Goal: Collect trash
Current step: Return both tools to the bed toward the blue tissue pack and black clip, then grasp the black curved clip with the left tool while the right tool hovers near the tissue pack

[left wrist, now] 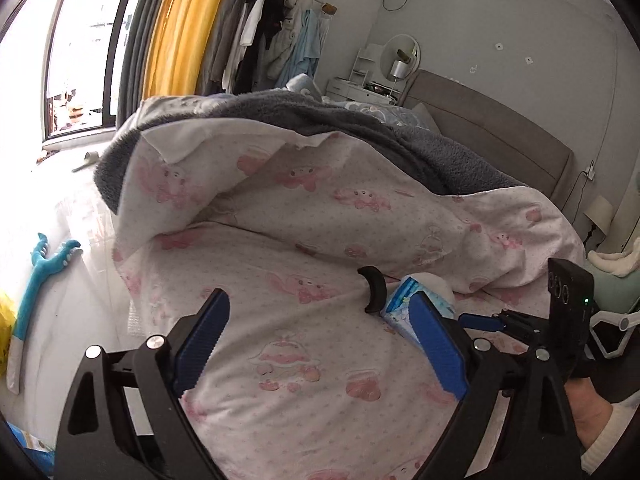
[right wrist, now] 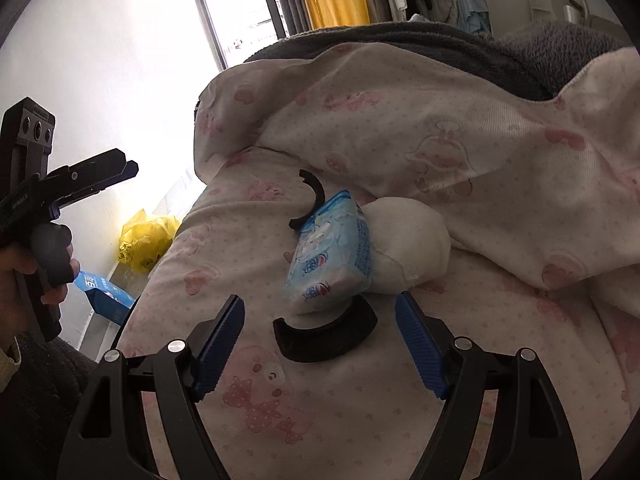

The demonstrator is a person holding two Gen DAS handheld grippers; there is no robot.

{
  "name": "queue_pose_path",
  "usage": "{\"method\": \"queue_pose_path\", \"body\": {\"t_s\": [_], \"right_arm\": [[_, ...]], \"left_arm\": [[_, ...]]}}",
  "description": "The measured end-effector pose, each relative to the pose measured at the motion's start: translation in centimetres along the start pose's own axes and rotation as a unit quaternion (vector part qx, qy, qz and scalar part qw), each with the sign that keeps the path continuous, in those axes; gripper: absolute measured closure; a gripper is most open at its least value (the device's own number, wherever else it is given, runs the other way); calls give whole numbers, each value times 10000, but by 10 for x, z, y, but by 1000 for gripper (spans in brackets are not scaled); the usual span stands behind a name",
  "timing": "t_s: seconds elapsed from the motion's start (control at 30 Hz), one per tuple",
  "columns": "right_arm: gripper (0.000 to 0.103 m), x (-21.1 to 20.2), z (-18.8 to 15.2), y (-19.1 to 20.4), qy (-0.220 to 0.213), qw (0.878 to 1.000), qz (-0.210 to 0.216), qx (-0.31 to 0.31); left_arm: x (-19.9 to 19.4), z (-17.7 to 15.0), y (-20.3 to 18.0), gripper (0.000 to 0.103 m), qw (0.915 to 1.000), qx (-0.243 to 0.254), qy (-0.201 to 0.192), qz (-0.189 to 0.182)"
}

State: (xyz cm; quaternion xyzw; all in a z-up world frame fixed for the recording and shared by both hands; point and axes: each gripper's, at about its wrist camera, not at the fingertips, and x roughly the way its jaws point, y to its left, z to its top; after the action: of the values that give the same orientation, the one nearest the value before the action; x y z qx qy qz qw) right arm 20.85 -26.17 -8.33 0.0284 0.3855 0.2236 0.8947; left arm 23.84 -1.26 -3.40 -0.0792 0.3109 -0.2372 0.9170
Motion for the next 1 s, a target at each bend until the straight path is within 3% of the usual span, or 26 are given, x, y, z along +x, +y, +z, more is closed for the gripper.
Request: {"method": "queue_pose_path", "body": {"t_s": [0.13,0.47,0.6,0.73,1.0], "right_arm": [[25,5,1,-11,14,9996,209,193],[41,16,-3,-8,262,9993,284,-22],[52,16,-2,-10,281,9993,262,17],[55,16,-2,-12,287,9992,296,13],[57,-4,-1,-22,76,9997,223,70]], "left_arm": [[16,1,-4,12,9997,-101,129,-192],[55,0,-17,13,9980,-219,425,-415],[70,-2,-19,14,9971,-289,536,-448],[86,-6,-22,18,9960,-288,711,-455],[103,-6,-20,23,9951,-542,677,-478]]}}
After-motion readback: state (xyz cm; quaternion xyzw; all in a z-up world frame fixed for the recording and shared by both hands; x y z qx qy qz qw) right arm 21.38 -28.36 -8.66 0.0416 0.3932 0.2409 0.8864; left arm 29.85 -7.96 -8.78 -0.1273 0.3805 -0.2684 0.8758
